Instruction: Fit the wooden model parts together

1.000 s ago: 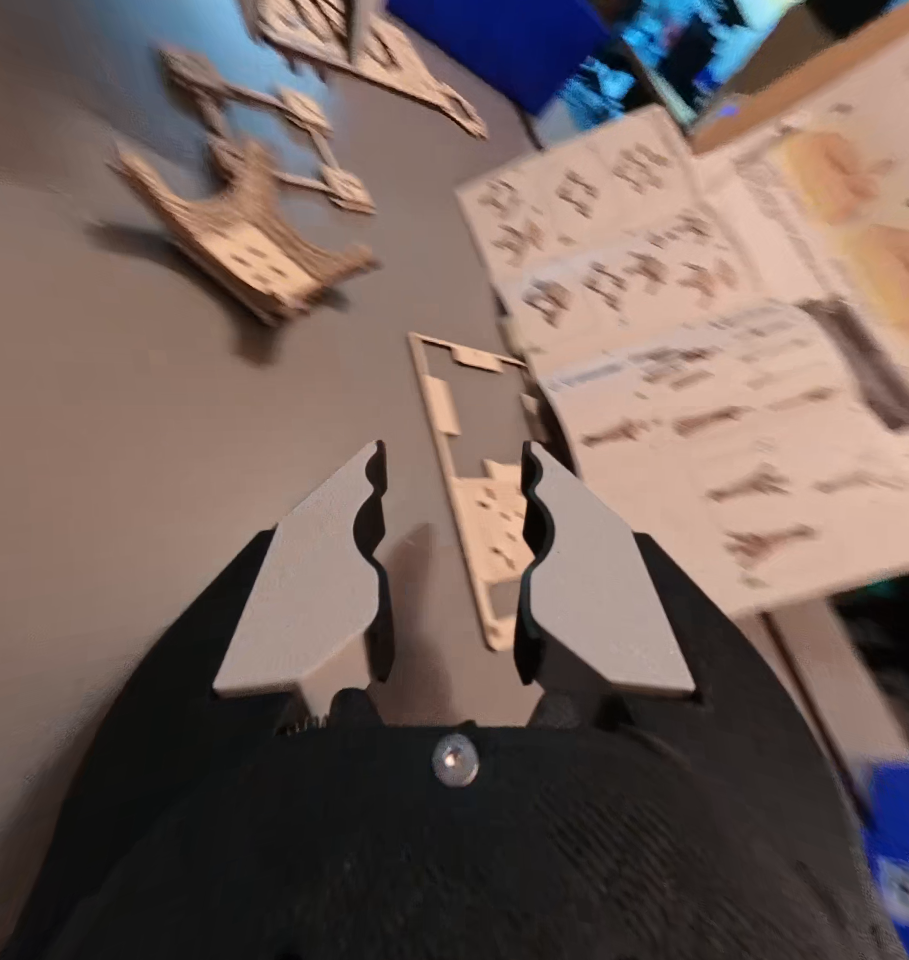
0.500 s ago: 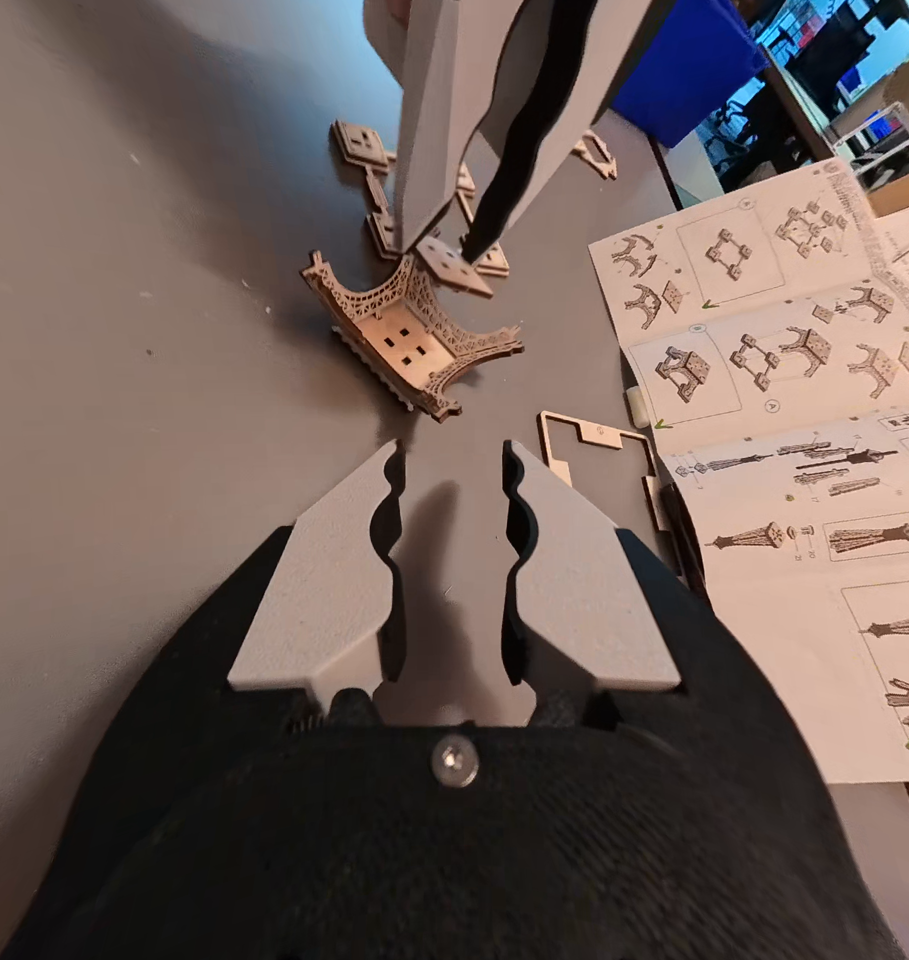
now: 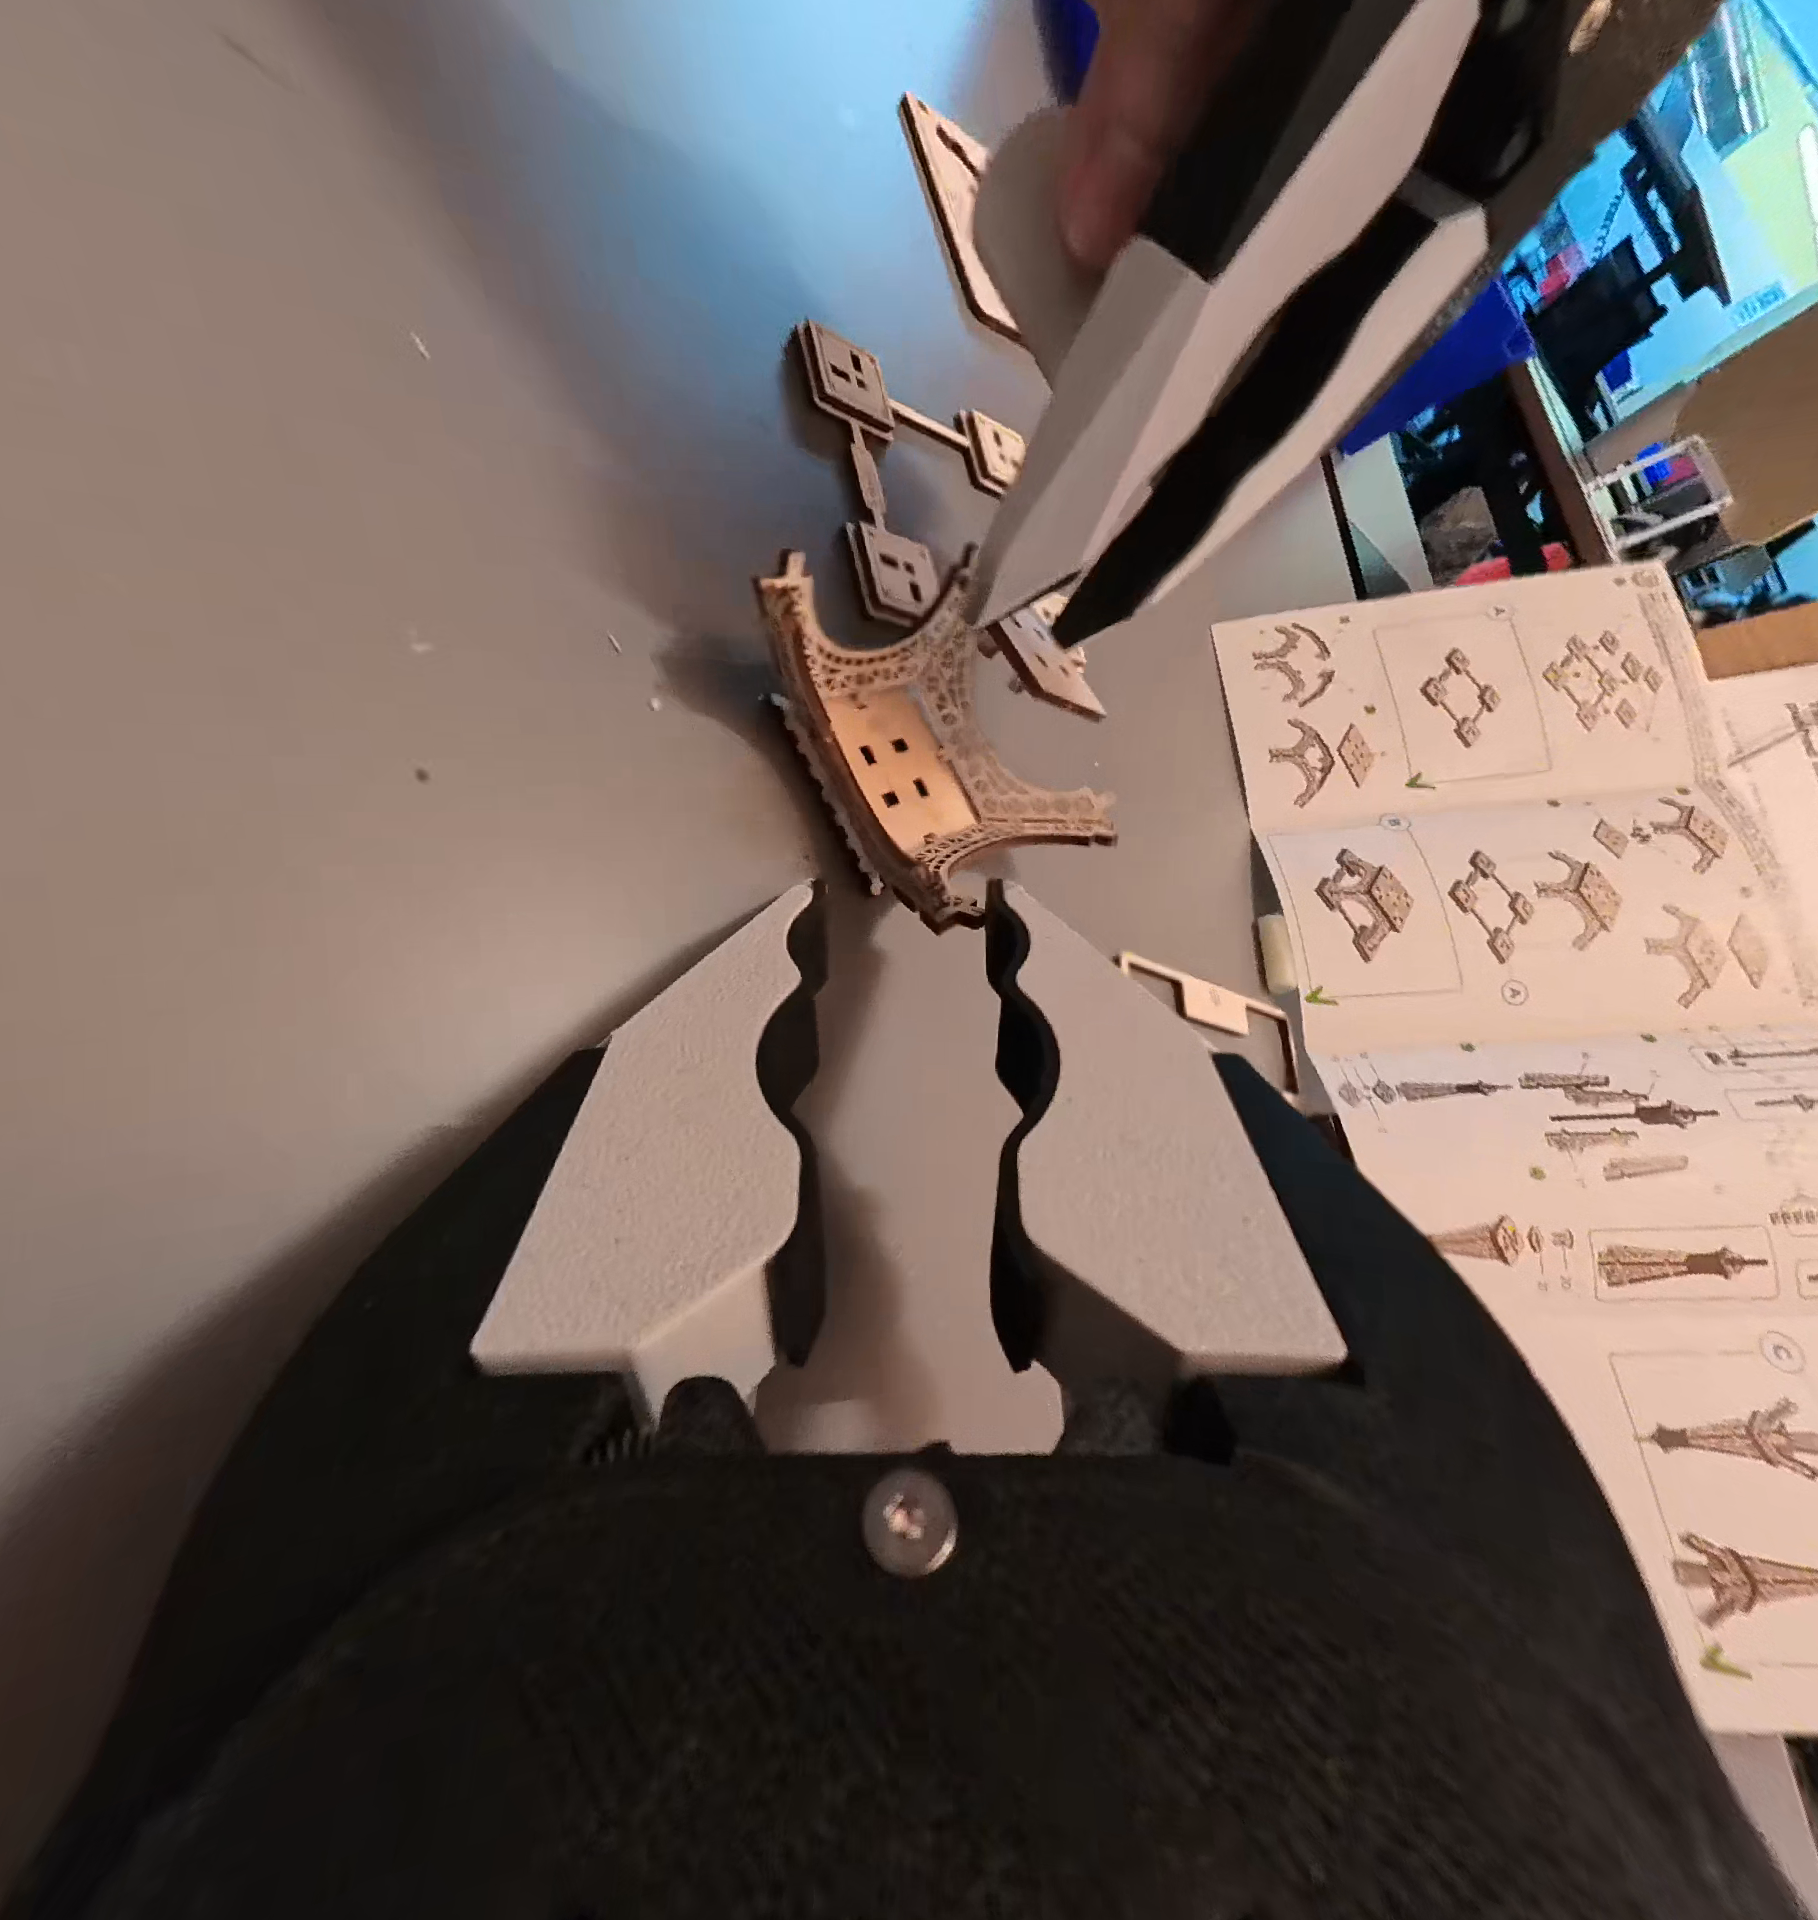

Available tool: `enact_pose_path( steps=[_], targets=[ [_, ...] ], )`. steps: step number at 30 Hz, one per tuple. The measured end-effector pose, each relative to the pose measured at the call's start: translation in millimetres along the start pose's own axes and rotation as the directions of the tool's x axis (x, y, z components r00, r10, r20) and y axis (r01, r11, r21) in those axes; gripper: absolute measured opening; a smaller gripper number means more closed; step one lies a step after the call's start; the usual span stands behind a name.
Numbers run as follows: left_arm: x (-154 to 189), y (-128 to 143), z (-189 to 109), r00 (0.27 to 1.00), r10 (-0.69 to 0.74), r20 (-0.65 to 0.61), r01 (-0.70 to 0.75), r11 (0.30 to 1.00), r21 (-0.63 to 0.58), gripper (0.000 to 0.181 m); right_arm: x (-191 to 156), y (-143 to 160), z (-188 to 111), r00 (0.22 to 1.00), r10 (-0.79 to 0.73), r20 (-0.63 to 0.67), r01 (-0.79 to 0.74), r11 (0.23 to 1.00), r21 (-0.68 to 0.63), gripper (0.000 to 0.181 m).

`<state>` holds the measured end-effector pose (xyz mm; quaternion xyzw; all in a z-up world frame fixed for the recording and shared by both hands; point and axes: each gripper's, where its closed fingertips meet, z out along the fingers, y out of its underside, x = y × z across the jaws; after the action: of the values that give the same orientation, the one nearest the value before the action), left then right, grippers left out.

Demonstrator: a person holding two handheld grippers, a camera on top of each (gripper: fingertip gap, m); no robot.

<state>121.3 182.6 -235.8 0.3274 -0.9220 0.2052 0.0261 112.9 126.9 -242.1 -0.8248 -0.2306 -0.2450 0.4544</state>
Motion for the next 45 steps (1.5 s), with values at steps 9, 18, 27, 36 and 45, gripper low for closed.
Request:
enact_pose_path(
  steps=[9, 18, 27, 36, 45],
  targets=[
    [-7.9, -1.2, -15.4, 0.992, 0.098, 0.075, -0.095, 0.995, -0.040, 0.030, 1.5, -7.1, -4.2, 0.998, -0.053, -0.018, 0.053, 0.999, 0.004, 0.036],
    [8.5, -1.3, 0.0, 0.993, 0.120, 0.018, -0.118, 0.989, -0.093, 0.030, 19.3, 32.3, -27.6, 0.999, -0.040, -0.005, 0.039, 0.996, -0.077, 0.035],
    [8.9, 0.8, 15.8, 0.993, 0.117, 0.034, -0.112, 0.985, -0.128, 0.030, 26.9, 53.7, -31.1, 0.999, -0.035, -0.029, 0.031, 0.990, -0.137, 0.034],
    [8.4, 1.0, 16.9, 0.983, 0.160, 0.085, -0.144, 0.976, -0.162, 0.031, 27.7, 55.4, -30.5, 0.999, -0.020, -0.034, 0.016, 0.991, -0.135, 0.032],
    [15.0, -0.5, 12.8, 0.970, 0.226, 0.095, -0.208, 0.963, -0.171, 0.038, 28.3, 56.4, -30.2, 0.999, -0.019, -0.039, 0.014, 0.990, -0.139, 0.031]
  ],
)
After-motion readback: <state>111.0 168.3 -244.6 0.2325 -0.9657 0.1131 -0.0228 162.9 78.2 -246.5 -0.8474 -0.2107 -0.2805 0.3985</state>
